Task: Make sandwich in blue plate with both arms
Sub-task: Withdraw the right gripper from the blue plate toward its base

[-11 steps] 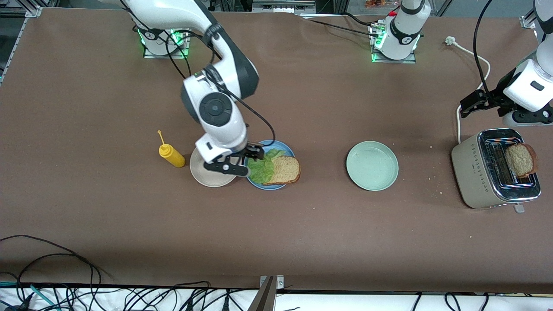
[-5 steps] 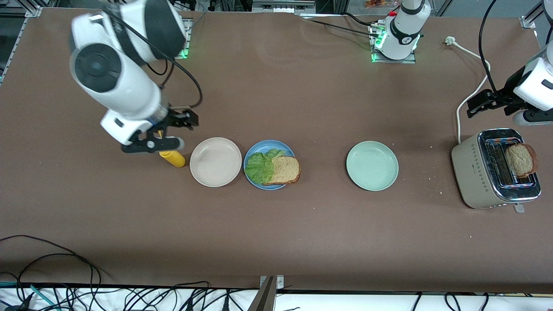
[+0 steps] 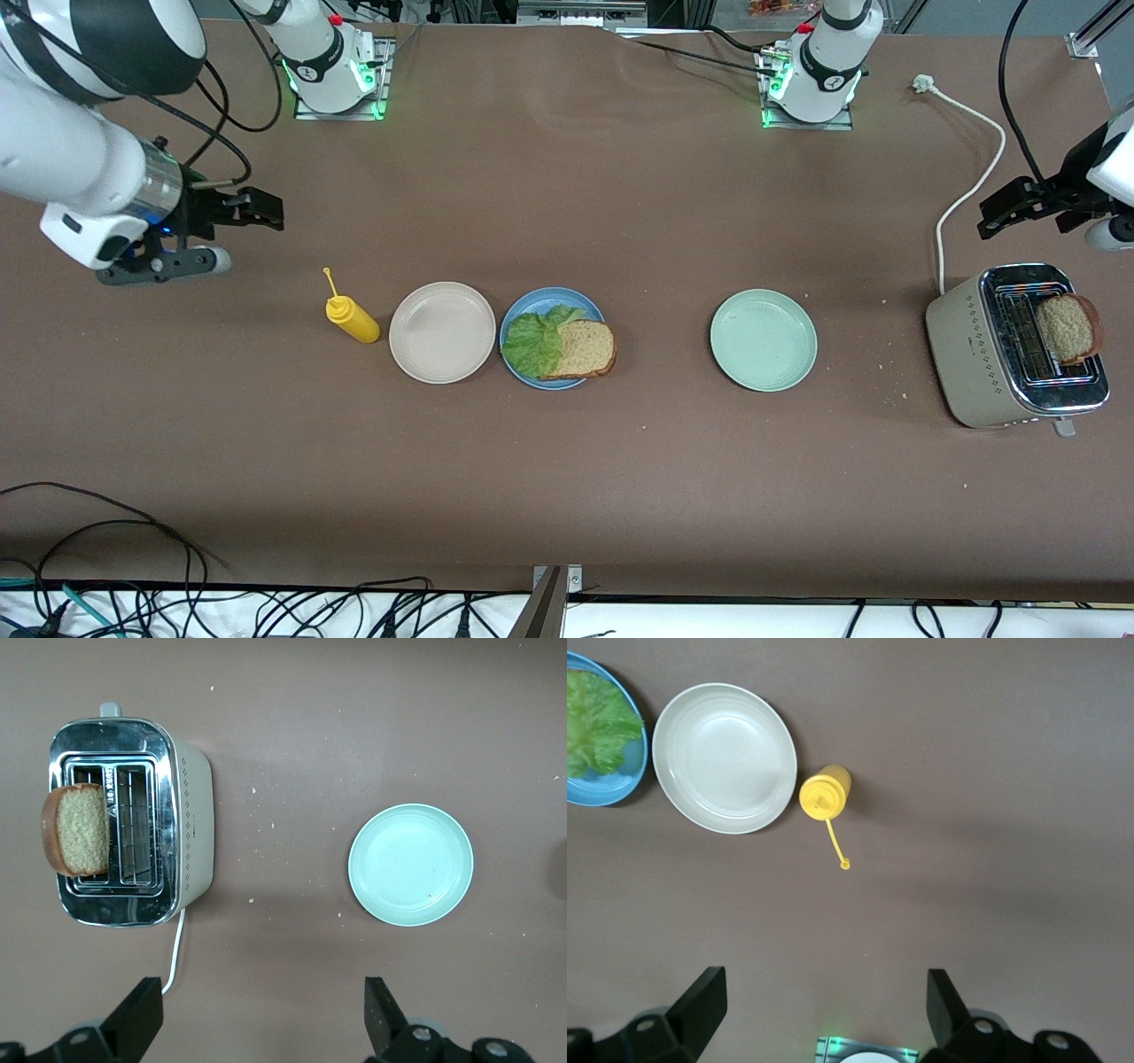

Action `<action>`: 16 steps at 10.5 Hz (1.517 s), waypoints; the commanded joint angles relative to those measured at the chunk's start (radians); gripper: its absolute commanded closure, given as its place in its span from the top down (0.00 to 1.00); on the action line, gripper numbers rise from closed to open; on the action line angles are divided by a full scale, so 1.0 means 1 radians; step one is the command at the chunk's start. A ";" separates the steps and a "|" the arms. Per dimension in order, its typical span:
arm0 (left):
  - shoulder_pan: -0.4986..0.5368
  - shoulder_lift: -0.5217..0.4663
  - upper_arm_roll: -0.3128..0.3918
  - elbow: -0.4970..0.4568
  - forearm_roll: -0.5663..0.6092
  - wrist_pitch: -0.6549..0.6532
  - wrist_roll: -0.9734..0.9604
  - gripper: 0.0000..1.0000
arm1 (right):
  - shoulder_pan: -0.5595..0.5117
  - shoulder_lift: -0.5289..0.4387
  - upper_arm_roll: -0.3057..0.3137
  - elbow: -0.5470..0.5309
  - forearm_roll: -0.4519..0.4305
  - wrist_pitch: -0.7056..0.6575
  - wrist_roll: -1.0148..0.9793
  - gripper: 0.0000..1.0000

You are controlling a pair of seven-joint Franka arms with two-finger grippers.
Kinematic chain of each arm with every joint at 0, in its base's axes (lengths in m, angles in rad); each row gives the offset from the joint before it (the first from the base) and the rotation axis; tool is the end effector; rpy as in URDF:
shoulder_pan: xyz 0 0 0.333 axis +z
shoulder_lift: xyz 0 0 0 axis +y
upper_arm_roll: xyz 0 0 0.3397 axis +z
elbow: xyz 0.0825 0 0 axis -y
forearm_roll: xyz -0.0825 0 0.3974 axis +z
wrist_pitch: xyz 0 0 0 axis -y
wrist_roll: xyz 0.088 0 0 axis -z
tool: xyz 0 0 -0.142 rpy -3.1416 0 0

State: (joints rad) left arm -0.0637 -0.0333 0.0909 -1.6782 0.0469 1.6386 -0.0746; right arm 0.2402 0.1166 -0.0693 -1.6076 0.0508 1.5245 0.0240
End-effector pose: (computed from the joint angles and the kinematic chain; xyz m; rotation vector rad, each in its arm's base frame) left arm 0.5603 0.0223 0.5856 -3.0939 -0.1524 0.0084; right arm 0.5748 0.1086 0.5253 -3.0945 -0.2229 0.3154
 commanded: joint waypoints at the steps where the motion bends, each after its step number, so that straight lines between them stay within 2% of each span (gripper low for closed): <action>1: 0.007 -0.005 -0.008 0.018 -0.009 -0.026 -0.002 1.00 | -0.130 -0.166 0.148 -0.131 -0.051 0.057 -0.005 1.00; 3: 0.007 -0.005 -0.011 0.018 -0.009 -0.026 -0.002 1.00 | -0.163 -0.149 0.146 -0.031 -0.035 -0.123 0.000 1.00; 4: 0.007 -0.005 -0.011 0.018 -0.009 -0.026 -0.002 1.00 | -0.162 -0.126 0.146 0.000 -0.042 -0.145 -0.001 1.00; 6: 0.007 -0.005 -0.011 0.018 -0.009 -0.026 -0.002 1.00 | -0.162 -0.080 0.148 0.011 -0.034 -0.142 0.002 1.00; 11: 0.007 -0.005 -0.010 0.018 -0.009 -0.026 -0.002 1.00 | -0.127 -0.081 0.166 0.011 -0.034 -0.190 -0.007 1.00; 14: 0.007 -0.005 -0.010 0.018 -0.009 -0.026 -0.002 1.00 | -0.139 -0.080 0.145 0.032 -0.045 -0.179 -0.009 1.00; 16: 0.007 -0.005 -0.010 0.018 -0.009 -0.026 -0.001 1.00 | -0.140 -0.074 0.092 0.034 -0.049 -0.146 -0.013 1.00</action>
State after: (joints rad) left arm -0.0634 -0.0340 0.0862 -1.6728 0.0469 1.6305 -0.0746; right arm 0.1068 0.0341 0.0656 -1.5988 0.0129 1.3672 0.0250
